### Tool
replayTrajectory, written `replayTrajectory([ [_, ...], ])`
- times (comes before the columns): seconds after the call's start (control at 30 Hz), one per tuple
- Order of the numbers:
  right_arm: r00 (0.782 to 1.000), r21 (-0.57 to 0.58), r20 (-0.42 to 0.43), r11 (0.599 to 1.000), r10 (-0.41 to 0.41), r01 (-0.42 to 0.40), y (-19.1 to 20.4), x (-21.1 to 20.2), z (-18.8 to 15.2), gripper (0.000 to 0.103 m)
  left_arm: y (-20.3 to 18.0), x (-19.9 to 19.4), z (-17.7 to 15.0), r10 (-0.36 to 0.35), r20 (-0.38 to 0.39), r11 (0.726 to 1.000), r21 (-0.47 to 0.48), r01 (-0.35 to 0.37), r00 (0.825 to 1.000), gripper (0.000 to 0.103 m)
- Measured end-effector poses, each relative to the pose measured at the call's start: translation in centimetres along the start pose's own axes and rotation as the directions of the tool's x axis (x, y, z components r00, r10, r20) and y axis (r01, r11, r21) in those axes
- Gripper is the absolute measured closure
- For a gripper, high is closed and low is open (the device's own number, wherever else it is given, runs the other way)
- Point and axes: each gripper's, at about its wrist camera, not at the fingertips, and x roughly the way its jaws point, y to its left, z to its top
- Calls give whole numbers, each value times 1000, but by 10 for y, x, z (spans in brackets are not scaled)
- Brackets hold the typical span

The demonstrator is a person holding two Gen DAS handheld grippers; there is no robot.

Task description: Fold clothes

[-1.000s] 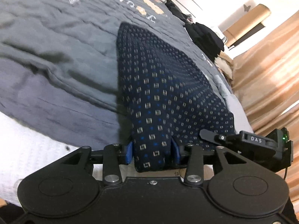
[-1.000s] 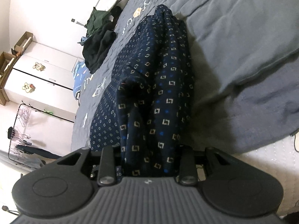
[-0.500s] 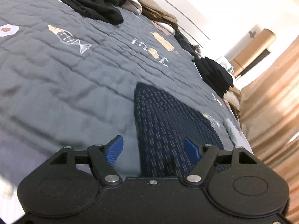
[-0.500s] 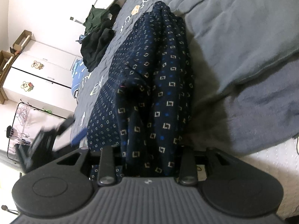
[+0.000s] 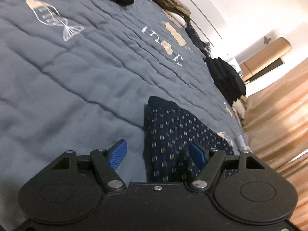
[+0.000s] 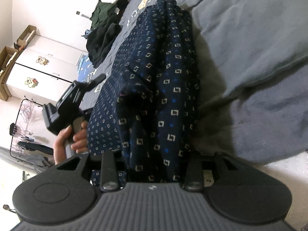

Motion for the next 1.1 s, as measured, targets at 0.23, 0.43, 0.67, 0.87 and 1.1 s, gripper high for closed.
replayTrajectory([
  [0.23, 1000, -14, 0, 1000, -6, 6, -1, -3, -4, 64, -5, 24, 11, -20, -52, 996, 85, 24, 998, 24],
  [0.43, 1000, -6, -3, 1000, -7, 7, -4, -2, -6, 62, -8, 34, 12, -37, -54, 991, 124, 44, 998, 15],
  [0.67, 1000, -10, 0, 1000, -8, 8, -4, -3, -9, 61, -23, 44, 13, -66, -68, 989, 128, 74, 996, 20],
  [0.87, 1000, -15, 1, 1000, -4, 4, -3, -5, -12, 61, -30, 59, 15, -112, -157, 977, 163, 138, 981, 24],
  [1.1, 1000, -23, -3, 1000, 0, 0, -3, -8, -14, 61, -21, 69, 19, -114, -171, 980, 142, 139, 979, 46],
])
